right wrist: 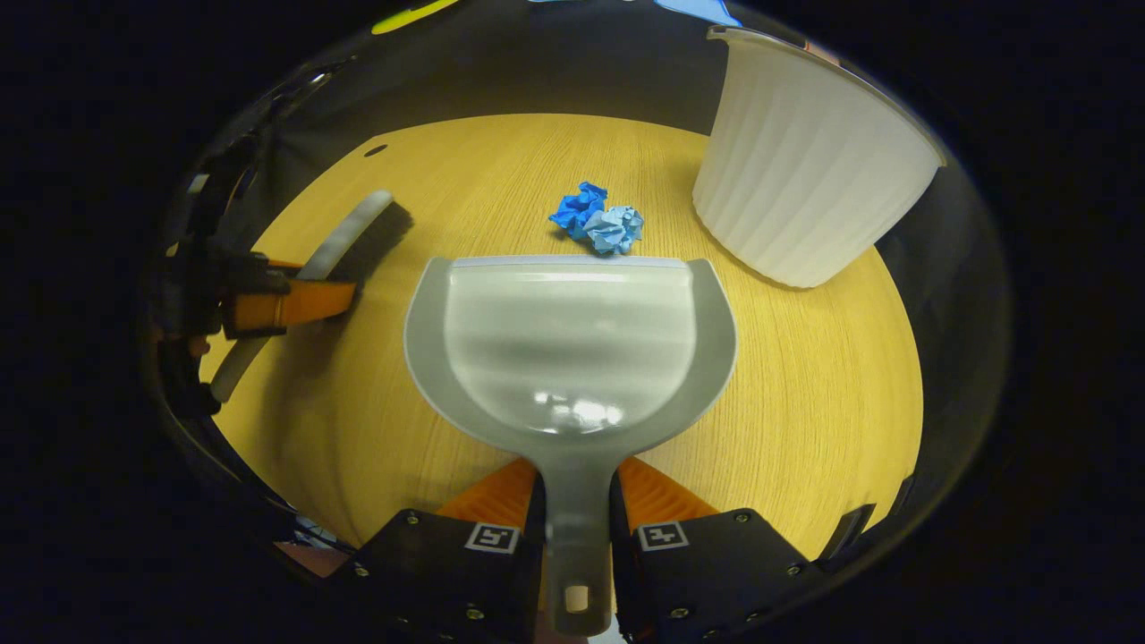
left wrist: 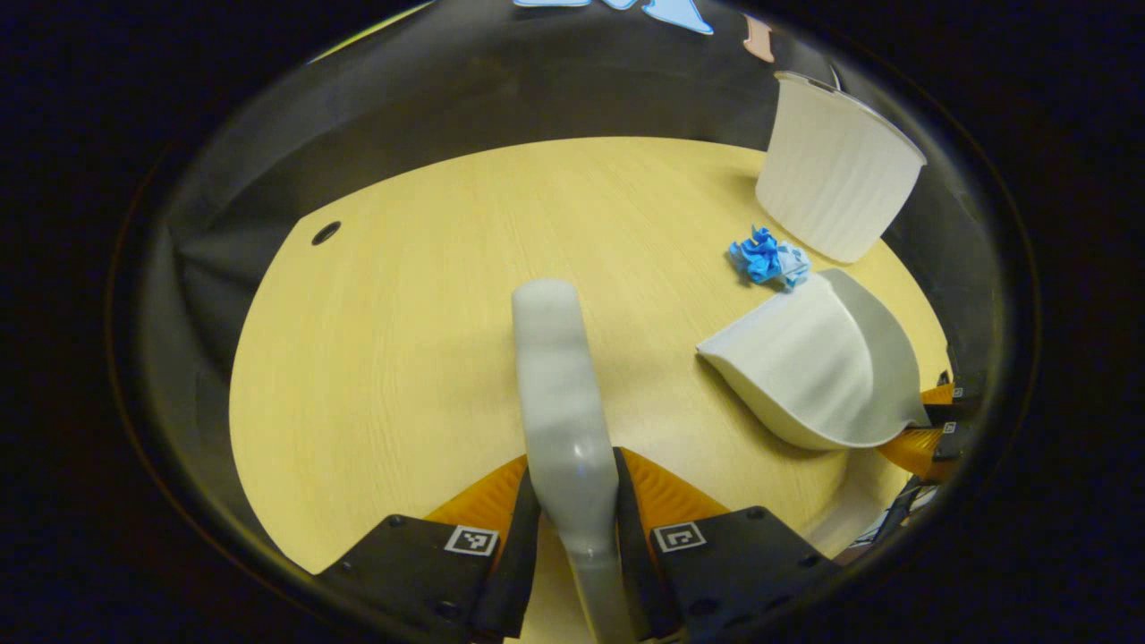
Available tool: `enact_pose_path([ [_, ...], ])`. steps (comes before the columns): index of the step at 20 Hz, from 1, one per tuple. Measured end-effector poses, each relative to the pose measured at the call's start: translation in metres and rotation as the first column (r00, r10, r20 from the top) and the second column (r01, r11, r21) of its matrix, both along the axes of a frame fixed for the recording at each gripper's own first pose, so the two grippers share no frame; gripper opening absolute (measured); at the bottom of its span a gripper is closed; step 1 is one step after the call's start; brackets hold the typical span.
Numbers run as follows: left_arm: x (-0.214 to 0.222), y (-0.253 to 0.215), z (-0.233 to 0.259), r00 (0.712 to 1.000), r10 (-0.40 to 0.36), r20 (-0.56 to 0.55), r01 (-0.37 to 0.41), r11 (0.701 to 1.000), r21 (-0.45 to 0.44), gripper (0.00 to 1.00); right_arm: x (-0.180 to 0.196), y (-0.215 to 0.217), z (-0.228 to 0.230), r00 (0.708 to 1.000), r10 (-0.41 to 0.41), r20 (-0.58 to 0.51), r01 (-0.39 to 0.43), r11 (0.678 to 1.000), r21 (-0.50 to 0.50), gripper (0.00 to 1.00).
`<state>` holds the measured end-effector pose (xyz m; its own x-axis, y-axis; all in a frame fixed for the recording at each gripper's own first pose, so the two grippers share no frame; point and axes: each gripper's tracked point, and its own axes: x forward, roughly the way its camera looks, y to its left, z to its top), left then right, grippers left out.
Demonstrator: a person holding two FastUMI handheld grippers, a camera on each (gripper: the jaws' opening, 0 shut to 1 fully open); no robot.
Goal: Pick up the small broom and dustpan from the desktop, sweep the trash into the dustpan with the broom, and then empty the trash into the garbage bin.
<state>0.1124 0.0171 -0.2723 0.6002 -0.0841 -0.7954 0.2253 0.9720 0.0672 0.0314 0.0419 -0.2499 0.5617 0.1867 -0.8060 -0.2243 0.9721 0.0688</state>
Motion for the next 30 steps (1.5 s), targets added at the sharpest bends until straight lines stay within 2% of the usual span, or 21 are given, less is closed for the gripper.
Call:
enact_pose_path([
  [2, 0.015, -0.013, 0.0, 0.999, -0.037, -0.006, 0.037, 0.999, 0.004, 0.49, -0.003, -0.012, 0.005, 0.999, 0.045, -0.001, -0.045, 0.999, -0.009, 0.34],
  [3, 0.022, -0.019, 0.001, 0.998, -0.056, -0.009, 0.056, 0.998, 0.002, 0.49, 0.002, -0.015, -0.001, 0.998, 0.063, -0.002, -0.063, 0.998, -0.013, 0.28],
  [8, 0.057, -0.056, 0.002, 0.99, -0.137, -0.028, 0.136, 0.99, -0.039, 0.52, 0.003, -0.04, 0.0, 0.99, 0.141, -0.004, -0.141, 0.989, -0.032, 0.28],
  [9, 0.065, -0.062, 0.002, 0.988, -0.151, -0.032, 0.15, 0.988, -0.036, 0.48, 0.002, -0.043, -0.001, 0.988, 0.157, -0.002, -0.157, 0.987, -0.039, 0.28],
  [10, 0.072, -0.067, 0.002, 0.985, -0.172, -0.033, 0.171, 0.985, -0.032, 0.51, 0.003, -0.045, -0.001, 0.985, 0.171, -0.001, -0.171, 0.984, -0.042, 0.28],
  [12, 0.081, -0.081, 0.001, 0.974, -0.225, -0.038, 0.224, 0.974, -0.021, 0.48, 0.002, -0.048, -0.001, 0.982, 0.188, -0.003, -0.188, 0.981, -0.041, 0.28],
  [13, 0.086, -0.087, 0.001, 0.966, -0.254, -0.039, 0.254, 0.967, -0.011, 0.51, 0.003, -0.049, -0.001, 0.981, 0.193, 0.0, -0.193, 0.98, -0.04, 0.28],
  [14, 0.09, -0.093, 0.002, 0.959, -0.281, -0.047, 0.281, 0.96, -0.003, 0.48, 0.004, -0.051, -0.001, 0.98, 0.198, 0.001, -0.198, 0.979, -0.041, 0.28],
  [18, 0.095, -0.119, 0.004, 0.911, -0.402, -0.097, 0.402, 0.915, -0.013, 0.48, 0.004, -0.055, -0.001, 0.977, 0.213, 0.003, -0.213, 0.976, -0.039, 0.28],
  [19, 0.096, -0.126, 0.003, 0.893, -0.437, -0.108, 0.439, 0.899, -0.012, 0.51, 0.004, -0.056, -0.002, 0.975, 0.221, 0.004, -0.22, 0.975, -0.039, 0.28],
  [22, 0.095, -0.143, 0.005, 0.831, -0.537, -0.144, 0.541, 0.841, -0.015, 0.46, 0.005, -0.058, 0.001, 0.972, 0.235, 0.008, -0.235, 0.971, -0.041, 0.28],
  [23, 0.097, -0.15, 0.007, 0.812, -0.564, -0.149, 0.568, 0.823, -0.019, 0.49, 0.007, -0.057, 0.004, 0.971, 0.239, 0.009, -0.239, 0.97, -0.042, 0.28],
  [25, 0.096, -0.161, 0.013, 0.787, -0.596, -0.156, 0.599, 0.8, -0.034, 0.51, 0.006, -0.056, 0.005, 0.97, 0.244, 0.013, -0.243, 0.969, -0.043, 0.28],
  [26, 0.091, -0.167, 0.015, 0.779, -0.606, -0.159, 0.607, 0.793, -0.05, 0.51, 0.006, -0.055, 0.007, 0.97, 0.243, 0.016, -0.242, 0.969, -0.04, 0.28],
  [27, 0.082, -0.175, 0.014, 0.771, -0.616, -0.163, 0.613, 0.787, -0.072, 0.46, 0.007, -0.055, 0.007, 0.97, 0.242, 0.018, -0.241, 0.97, -0.039, 0.28],
  [29, 0.067, -0.186, 0.02, 0.758, -0.63, -0.169, 0.62, 0.776, -0.115, 0.52, 0.008, -0.055, 0.01, 0.971, 0.238, 0.021, -0.237, 0.971, -0.036, 0.28],
  [30, 0.061, -0.19, 0.022, 0.755, -0.634, -0.17, 0.62, 0.774, -0.131, 0.49, 0.009, -0.056, 0.011, 0.972, 0.236, 0.021, -0.235, 0.971, -0.035, 0.28],
])
